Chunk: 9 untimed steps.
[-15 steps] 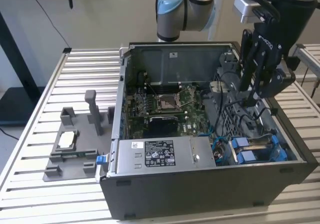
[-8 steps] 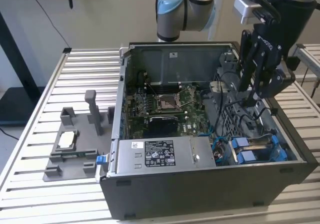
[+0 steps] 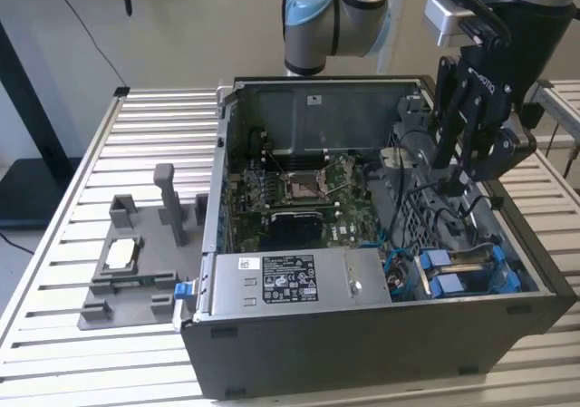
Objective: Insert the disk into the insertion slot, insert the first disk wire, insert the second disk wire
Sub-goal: 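Insert the first disk wire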
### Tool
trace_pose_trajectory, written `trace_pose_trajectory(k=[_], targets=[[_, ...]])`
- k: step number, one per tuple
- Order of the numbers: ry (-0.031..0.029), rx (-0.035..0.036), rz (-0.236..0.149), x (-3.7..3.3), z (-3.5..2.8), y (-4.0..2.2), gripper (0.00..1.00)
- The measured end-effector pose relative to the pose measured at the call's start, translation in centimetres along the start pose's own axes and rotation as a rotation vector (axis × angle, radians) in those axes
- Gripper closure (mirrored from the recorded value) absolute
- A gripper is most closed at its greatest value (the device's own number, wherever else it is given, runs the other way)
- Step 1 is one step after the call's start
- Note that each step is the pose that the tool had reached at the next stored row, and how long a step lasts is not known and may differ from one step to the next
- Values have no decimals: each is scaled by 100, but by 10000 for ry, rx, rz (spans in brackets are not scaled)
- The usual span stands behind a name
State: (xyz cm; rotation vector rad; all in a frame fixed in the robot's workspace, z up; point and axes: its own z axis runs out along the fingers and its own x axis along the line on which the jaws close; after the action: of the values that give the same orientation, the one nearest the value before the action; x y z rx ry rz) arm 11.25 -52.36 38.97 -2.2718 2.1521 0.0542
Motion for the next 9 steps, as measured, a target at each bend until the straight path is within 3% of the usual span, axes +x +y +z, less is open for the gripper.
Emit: trace_pose_trajectory(k=[9], targets=[[13,-1,-2,30,7,1,53]])
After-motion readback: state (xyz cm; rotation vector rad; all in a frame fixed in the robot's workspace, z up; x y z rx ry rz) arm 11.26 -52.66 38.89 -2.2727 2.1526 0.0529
